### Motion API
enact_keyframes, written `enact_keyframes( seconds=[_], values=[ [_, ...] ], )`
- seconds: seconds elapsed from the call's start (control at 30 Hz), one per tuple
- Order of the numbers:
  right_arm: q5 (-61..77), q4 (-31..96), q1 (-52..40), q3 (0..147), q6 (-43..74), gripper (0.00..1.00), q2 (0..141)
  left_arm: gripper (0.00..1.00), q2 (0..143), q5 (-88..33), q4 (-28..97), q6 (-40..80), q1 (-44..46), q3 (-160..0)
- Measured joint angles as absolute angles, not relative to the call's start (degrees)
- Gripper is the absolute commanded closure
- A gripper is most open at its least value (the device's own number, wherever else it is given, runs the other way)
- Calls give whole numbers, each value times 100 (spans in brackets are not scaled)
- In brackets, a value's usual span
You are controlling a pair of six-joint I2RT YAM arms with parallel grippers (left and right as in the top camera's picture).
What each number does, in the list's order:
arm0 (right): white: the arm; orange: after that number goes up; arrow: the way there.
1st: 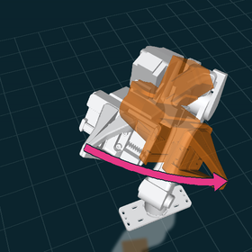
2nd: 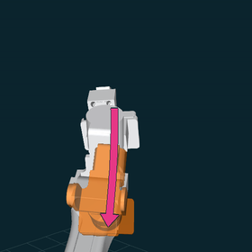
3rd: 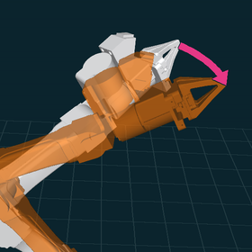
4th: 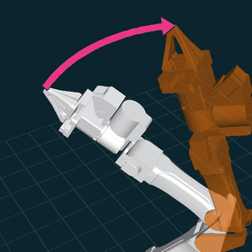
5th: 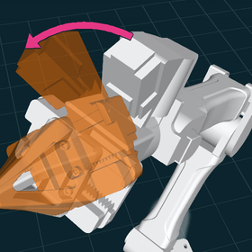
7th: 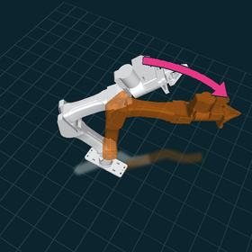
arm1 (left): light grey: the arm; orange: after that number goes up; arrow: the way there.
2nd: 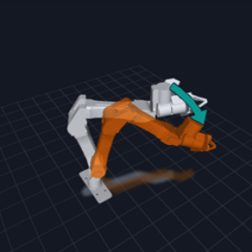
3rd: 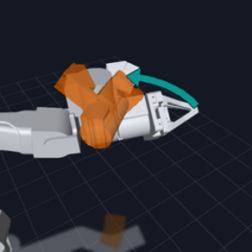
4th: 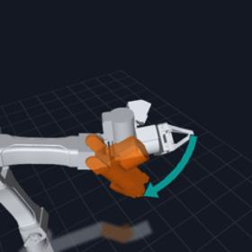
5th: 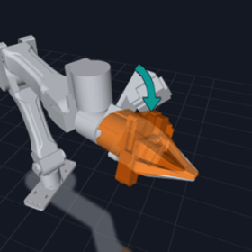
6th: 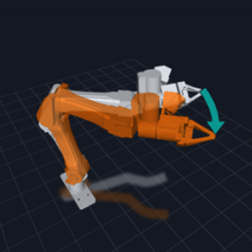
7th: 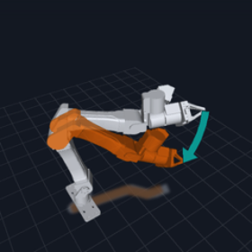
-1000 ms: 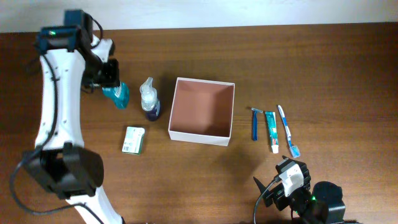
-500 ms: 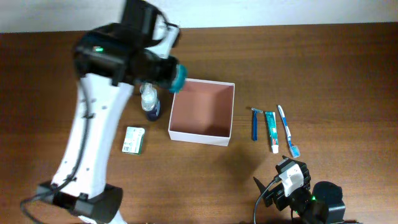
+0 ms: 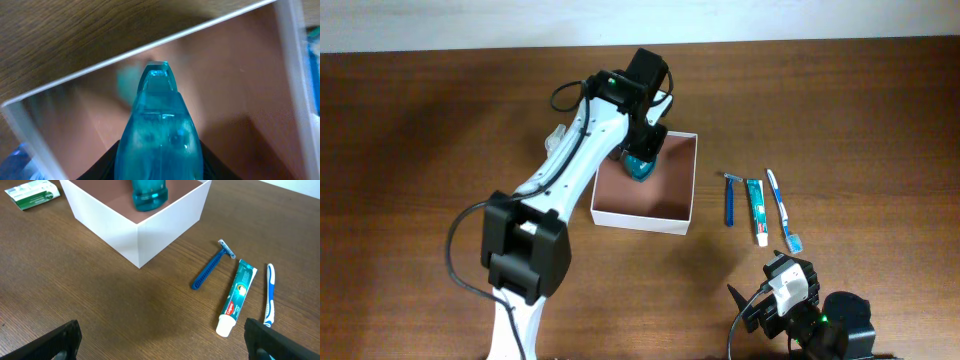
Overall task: Pack container
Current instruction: 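Carry the teal bottle into the white box and release it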
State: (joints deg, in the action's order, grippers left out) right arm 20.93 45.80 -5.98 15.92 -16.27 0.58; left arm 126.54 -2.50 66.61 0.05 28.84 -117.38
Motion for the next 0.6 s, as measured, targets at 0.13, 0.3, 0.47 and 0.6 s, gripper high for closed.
enact_keyframes(
  seconds=[0.13, 0.3, 0.47, 0.6],
  values=[
    [2093, 4580, -598, 1592, -1627, 1, 58, 78, 12711, -148, 6534, 8, 2882, -11760],
    [2093, 4580, -598, 1592, -1629, 1, 58, 5, 12713, 132, 6563, 3, 2886, -11769],
    [2093, 4580, -598, 1592, -1625, 1, 58, 1, 12737, 220, 7491, 1, 2886, -12099],
    [2093, 4580, -598, 1592, -1629, 1, 58, 1, 12796, 220, 8455, -1, 2886, -12980]
  ],
)
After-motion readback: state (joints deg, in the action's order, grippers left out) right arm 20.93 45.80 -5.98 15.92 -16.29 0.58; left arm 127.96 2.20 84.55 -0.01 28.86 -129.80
